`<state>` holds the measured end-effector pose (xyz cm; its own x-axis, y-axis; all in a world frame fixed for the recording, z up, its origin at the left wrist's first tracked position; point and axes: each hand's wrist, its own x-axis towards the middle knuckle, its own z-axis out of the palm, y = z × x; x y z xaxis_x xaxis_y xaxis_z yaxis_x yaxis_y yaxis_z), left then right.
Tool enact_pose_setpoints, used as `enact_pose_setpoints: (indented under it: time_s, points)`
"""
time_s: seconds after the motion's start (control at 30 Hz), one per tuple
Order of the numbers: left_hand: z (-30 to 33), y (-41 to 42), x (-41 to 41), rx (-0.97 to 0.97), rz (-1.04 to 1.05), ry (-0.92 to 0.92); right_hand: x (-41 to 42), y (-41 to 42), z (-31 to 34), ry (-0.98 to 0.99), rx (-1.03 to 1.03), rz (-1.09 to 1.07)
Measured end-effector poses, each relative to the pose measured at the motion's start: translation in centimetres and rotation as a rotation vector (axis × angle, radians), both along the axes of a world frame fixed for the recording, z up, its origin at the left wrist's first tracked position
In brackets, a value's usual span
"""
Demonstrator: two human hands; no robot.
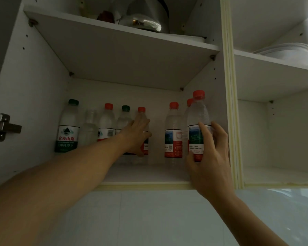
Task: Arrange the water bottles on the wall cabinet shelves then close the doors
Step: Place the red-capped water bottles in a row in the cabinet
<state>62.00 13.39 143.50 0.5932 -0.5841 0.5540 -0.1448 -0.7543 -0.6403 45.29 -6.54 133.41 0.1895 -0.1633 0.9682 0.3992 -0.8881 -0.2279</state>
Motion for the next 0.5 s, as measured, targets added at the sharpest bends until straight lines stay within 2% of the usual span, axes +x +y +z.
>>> enact_pose_setpoints:
  time_s: [0.17,0.27,0.33,0.43,0.5]
  points:
    - [-0.5,-0.4,-0.6,-0.001,0.067,-0.028,0.0,0.0,0.0,-0.016,0.014,0.034]
    - [-0.2,-0.5,-1.4,-0.052,0.007,0.035,-0.1,0.0,0.0,-0.028,0.014,0.03]
    - [0.7,-0.4,-2.6,-0.305,-0.182,0.188,-0.1,0.1,-0.1,-0.035,0.016,0.019]
    - [2.6,-0.7,-5.5,-0.866,-0.586,0.43,0.1,0.1,0.0,-0.046,0.031,0.017]
    - [3.3,-1.4,-7.8,-1.085,-0.819,0.586,0.1,0.2,0.2,-0.065,0.044,0.043]
